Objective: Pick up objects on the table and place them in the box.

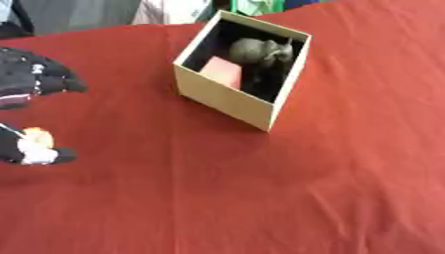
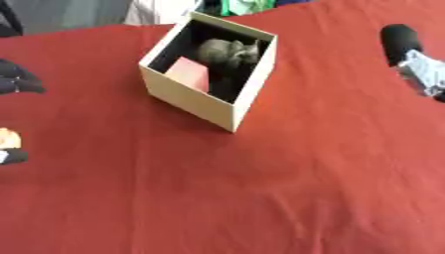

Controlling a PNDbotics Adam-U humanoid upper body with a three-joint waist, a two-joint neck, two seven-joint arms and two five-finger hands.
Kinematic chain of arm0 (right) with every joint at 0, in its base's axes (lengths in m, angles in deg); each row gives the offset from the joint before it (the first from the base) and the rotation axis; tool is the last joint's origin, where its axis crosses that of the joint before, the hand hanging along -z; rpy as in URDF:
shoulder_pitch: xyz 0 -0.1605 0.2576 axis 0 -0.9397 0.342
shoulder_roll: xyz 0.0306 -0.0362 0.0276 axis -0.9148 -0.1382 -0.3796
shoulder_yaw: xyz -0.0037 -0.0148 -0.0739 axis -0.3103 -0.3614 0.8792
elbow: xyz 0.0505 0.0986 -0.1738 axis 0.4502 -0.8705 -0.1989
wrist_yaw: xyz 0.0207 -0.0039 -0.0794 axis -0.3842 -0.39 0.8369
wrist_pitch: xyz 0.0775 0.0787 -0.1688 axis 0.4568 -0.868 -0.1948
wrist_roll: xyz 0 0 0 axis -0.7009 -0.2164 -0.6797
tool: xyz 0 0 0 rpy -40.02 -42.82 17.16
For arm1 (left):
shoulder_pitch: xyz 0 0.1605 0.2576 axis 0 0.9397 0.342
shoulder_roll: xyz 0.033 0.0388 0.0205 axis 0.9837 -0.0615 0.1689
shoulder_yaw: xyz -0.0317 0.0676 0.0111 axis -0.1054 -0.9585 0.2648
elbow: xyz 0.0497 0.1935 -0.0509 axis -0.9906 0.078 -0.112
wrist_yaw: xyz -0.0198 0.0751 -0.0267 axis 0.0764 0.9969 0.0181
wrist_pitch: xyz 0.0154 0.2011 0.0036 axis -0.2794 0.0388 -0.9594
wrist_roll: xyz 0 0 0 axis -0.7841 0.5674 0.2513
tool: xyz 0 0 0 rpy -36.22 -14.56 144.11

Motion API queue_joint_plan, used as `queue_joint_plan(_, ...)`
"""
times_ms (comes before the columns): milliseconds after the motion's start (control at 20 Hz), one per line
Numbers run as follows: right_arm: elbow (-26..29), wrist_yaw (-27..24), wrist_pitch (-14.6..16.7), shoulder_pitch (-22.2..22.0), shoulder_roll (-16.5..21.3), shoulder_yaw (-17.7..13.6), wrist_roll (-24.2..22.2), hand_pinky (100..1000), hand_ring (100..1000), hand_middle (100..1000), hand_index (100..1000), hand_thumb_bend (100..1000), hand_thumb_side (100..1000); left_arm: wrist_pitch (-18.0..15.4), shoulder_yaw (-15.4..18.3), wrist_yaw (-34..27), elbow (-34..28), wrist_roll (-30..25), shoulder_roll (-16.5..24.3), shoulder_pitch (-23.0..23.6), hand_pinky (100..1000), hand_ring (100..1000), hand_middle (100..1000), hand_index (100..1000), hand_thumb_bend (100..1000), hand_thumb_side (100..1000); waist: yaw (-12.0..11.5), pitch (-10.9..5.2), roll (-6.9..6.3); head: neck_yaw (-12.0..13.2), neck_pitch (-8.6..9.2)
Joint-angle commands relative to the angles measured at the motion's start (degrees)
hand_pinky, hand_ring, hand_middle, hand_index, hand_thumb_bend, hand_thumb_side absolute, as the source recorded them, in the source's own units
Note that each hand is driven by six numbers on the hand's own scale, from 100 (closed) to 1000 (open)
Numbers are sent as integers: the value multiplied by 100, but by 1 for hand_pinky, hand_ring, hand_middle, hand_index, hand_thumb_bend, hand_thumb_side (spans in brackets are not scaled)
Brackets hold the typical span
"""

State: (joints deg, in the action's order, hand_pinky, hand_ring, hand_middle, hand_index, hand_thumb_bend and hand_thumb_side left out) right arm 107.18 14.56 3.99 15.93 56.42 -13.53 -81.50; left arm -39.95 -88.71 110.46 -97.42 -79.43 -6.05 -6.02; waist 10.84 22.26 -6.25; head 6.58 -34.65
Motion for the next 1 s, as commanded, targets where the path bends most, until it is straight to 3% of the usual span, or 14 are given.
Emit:
queue_joint_plan(50,66,-8,-27,47,168,-78,16,886,898,783,790,100,526,71,102,-6,-36,-99,242,30,835,913,867,962,553,895,-16,-128,30,1,44)
queue_joint_plan(450,78,-20,-55,23,159,-89,12,886,898,782,790,100,526,185,152,44,449,-121,188,70,821,903,855,943,535,792,-1,-141,20,3,63)
queue_joint_plan(650,80,-23,-63,6,152,-93,-13,886,897,782,790,100,527,238,206,49,725,-78,152,68,813,898,845,934,523,784,-5,-146,6,5,66)
queue_joint_plan(700,82,-24,-65,2,151,-94,-17,886,897,782,790,100,526,258,222,44,797,-73,145,62,808,894,836,920,488,761,-4,-147,4,7,70)
queue_joint_plan(750,84,-25,-65,0,149,-93,-21,886,897,782,790,100,527,274,232,36,870,-73,137,53,806,894,835,918,520,799,-1,-147,3,11,73)
queue_joint_plan(1000,90,-30,-81,-12,145,-112,-6,886,897,782,791,100,526,235,227,-62,1217,-182,90,62,799,890,821,907,502,877,16,-145,3,19,79)
